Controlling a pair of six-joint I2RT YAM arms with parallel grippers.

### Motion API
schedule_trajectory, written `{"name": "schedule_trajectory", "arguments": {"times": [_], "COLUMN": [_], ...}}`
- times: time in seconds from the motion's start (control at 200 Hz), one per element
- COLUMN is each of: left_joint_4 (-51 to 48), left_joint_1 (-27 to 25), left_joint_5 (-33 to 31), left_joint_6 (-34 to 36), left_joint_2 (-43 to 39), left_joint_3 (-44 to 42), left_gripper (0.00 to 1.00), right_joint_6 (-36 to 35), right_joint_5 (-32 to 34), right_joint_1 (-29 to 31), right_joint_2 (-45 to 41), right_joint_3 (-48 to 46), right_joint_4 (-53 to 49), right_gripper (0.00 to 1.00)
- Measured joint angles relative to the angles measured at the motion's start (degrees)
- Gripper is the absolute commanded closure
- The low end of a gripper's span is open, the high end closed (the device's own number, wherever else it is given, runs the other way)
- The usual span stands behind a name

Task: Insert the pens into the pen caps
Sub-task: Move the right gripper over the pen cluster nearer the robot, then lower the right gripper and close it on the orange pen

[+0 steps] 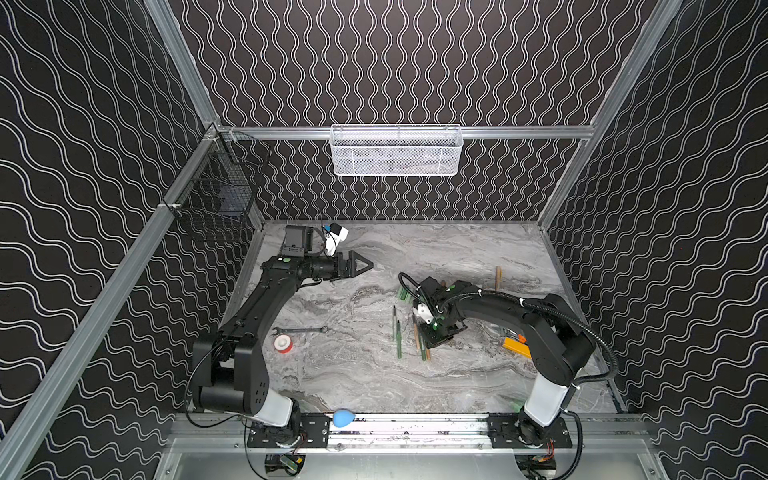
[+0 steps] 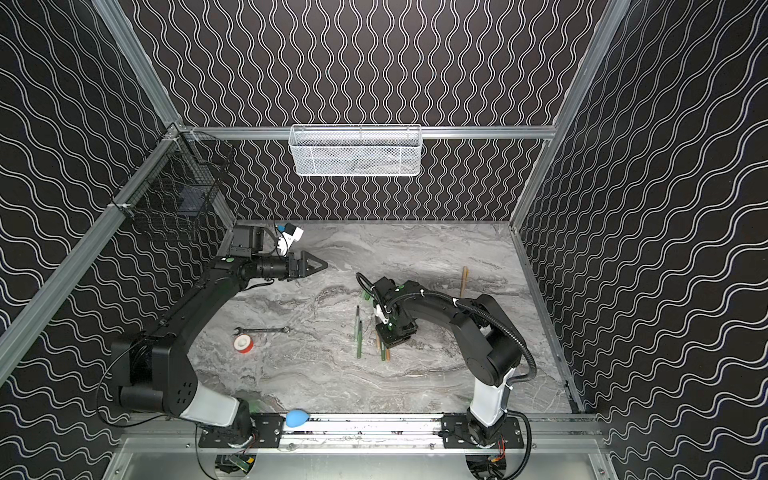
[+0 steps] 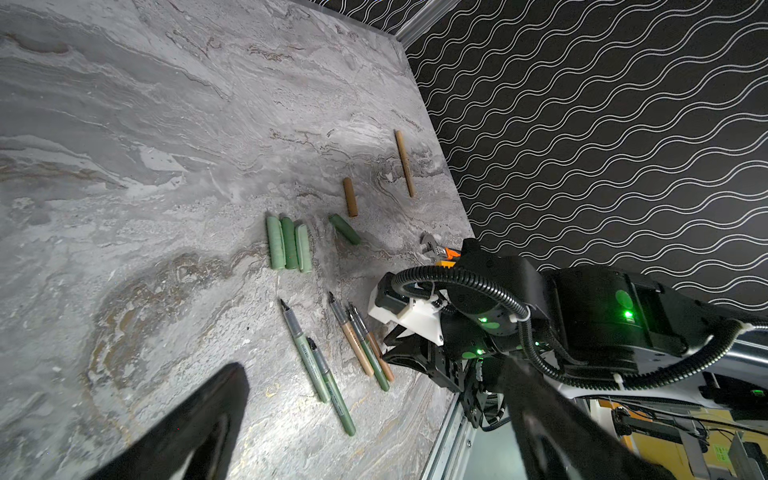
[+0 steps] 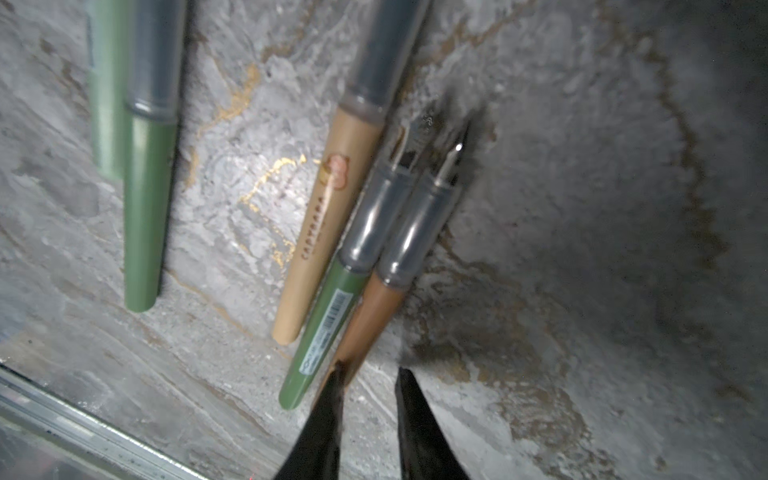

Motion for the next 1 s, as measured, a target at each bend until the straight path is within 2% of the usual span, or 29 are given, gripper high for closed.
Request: {"name": "schedule_trajectory", "arguments": {"times": [0.571, 1.001], "left_joint_4": [-1.25, -1.03], "left_joint_1": [0.02, 0.04], "left_joint_5": [-0.02, -0.07], "left_joint_6": [0.17, 0.15], "left_joint_2": [-1.07, -3.63], "left_joint_3": [0.04, -2.78], "left_gripper": [0.01, 0.01], "right_joint_6": [-0.02, 2.12], "right_joint_5": [0.02, 2.54], "right_joint_1": [0.22, 0.22], "right_joint_2": [0.50, 1.31], "right_joint_3": [0.17, -0.68], "right_joint_4": [0.11, 0.13], "right_gripper": [0.70, 0.78]}}
